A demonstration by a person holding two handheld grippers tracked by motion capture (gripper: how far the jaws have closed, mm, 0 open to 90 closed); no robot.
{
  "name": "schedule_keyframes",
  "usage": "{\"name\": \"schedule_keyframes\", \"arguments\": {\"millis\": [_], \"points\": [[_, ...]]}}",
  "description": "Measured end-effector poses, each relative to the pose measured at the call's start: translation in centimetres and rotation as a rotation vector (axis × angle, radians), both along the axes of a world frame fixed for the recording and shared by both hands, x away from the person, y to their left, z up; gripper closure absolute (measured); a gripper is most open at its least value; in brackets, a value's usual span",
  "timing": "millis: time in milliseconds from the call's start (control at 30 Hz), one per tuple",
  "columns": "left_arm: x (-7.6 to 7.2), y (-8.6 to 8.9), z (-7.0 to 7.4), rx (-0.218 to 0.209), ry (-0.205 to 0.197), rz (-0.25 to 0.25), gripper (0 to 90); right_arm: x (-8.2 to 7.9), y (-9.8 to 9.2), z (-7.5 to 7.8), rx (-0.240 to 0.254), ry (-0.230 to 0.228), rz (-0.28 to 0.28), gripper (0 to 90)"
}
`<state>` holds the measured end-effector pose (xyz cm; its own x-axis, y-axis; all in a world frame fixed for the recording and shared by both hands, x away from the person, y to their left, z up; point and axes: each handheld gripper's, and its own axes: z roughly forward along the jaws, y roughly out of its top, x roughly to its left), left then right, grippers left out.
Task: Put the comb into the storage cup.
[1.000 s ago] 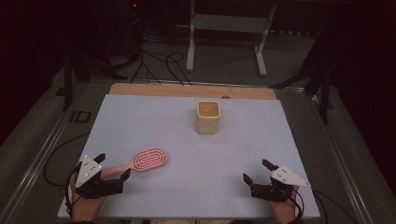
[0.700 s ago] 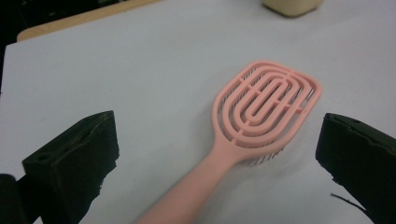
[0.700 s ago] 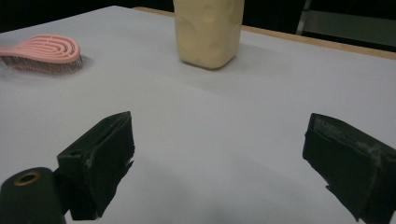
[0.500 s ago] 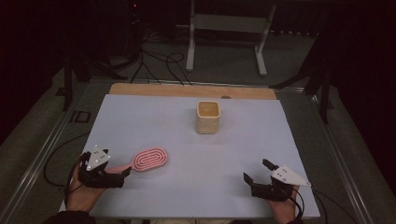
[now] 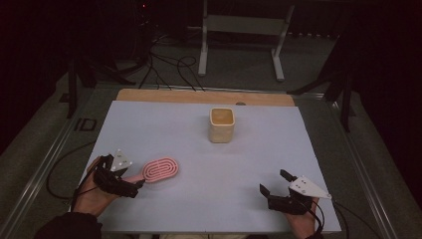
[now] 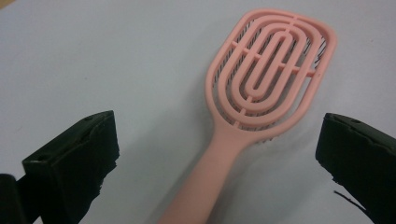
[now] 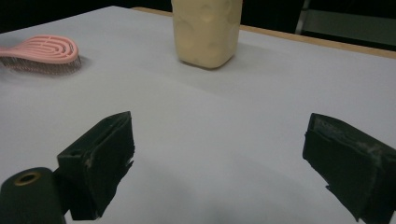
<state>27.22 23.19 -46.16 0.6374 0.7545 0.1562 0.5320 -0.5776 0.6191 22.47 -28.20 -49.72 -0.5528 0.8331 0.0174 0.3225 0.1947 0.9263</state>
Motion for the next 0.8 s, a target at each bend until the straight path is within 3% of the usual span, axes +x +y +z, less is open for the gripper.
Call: {"name": "schedule_keyframes", "arguments": {"millis": [800], "points": [[2.4,-1.4,-1.2,0.177,0.176,-0.102,0.0,0.1,0.0,0.0,0.000,-0.001,-0.002,8.8]]}}
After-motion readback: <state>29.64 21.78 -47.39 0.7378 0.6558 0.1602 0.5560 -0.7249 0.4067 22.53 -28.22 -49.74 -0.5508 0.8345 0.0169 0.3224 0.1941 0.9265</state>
